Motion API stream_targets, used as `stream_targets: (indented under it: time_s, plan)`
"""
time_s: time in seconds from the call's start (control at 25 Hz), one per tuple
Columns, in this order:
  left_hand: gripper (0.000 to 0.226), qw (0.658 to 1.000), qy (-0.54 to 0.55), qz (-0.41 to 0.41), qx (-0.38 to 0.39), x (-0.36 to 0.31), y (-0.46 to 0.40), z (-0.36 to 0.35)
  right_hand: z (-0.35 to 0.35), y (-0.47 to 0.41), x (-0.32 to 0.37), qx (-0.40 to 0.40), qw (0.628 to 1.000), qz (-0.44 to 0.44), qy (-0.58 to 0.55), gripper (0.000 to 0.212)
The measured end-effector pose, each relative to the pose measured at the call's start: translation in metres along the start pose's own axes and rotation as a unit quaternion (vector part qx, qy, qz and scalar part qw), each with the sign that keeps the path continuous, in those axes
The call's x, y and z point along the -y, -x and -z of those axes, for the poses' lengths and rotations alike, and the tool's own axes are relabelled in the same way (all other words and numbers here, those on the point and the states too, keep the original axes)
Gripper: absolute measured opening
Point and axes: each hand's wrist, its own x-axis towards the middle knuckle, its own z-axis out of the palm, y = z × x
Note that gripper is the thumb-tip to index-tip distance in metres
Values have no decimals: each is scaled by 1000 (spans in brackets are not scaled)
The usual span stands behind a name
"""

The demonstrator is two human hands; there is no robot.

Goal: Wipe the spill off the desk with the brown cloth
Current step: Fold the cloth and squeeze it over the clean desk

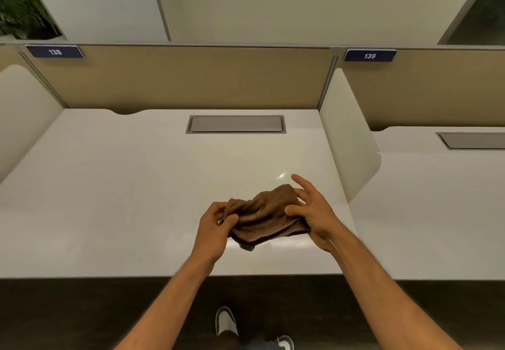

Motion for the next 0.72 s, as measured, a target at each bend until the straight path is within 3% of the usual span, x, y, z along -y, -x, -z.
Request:
stream_targets:
  time_s: [0.12, 0.28, 0.44, 0.52, 0.6, 0.72]
  plan:
    - [11, 996, -65, 29, 56, 1, -6, 12, -9, -10, 21, 23, 999, 25, 13, 78]
    - [21, 962, -221, 64, 144, -3, -25, 26, -23, -20, 49, 43, 992, 37, 115, 79]
    - [61, 964, -237, -55, 104, -24, -58, 27, -37, -25, 73, 67, 969, 55, 232, 78]
    - [73, 948, -254, -138, 133, -37, -71, 22, -44, -26, 83, 75, 959, 77, 262, 78]
    - [68, 940, -242, -156, 183, -42, -78, 19, -49, -25, 93, 78, 953, 93, 278, 80]
    - [31, 932, -264, -109, 223, -32, -84, 29, -53, -24, 99, 68, 950, 112, 285, 78]
